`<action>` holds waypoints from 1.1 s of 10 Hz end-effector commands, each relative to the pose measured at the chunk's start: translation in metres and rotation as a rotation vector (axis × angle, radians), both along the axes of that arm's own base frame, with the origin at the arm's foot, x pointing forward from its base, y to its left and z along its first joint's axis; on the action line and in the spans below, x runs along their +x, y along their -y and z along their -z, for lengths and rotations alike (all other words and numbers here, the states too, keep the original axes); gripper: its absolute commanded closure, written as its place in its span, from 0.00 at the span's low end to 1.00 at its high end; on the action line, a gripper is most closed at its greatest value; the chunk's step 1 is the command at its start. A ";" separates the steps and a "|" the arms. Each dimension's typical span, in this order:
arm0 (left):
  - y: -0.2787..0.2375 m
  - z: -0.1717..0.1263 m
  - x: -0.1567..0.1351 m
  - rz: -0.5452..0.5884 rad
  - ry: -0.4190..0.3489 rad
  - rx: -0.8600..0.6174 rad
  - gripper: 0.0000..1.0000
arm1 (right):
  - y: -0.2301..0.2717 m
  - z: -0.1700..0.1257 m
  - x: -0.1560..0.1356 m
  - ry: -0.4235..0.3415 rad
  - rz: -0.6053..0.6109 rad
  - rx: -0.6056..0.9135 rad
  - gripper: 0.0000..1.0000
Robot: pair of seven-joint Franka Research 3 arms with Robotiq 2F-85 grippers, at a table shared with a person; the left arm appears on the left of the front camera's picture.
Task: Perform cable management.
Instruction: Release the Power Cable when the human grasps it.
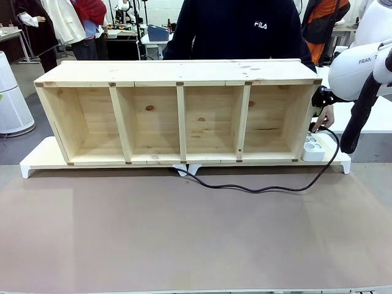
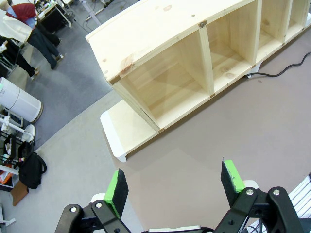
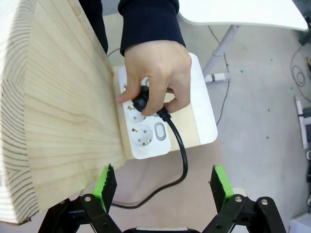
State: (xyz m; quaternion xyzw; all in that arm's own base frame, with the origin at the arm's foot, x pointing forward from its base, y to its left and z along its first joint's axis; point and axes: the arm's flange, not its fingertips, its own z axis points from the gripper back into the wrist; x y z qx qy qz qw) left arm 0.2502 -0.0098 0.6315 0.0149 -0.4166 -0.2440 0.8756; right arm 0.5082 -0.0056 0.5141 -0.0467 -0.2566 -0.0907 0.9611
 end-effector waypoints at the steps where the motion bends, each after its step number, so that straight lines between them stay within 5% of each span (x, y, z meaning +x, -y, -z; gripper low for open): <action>1: 0.001 0.000 0.002 -0.011 0.005 -0.015 0.00 | 0.000 0.000 0.000 0.000 0.000 -0.001 0.00; 11: 0.001 0.000 0.002 -0.011 0.005 -0.015 0.00 | 0.000 0.000 0.000 0.000 0.000 -0.001 0.00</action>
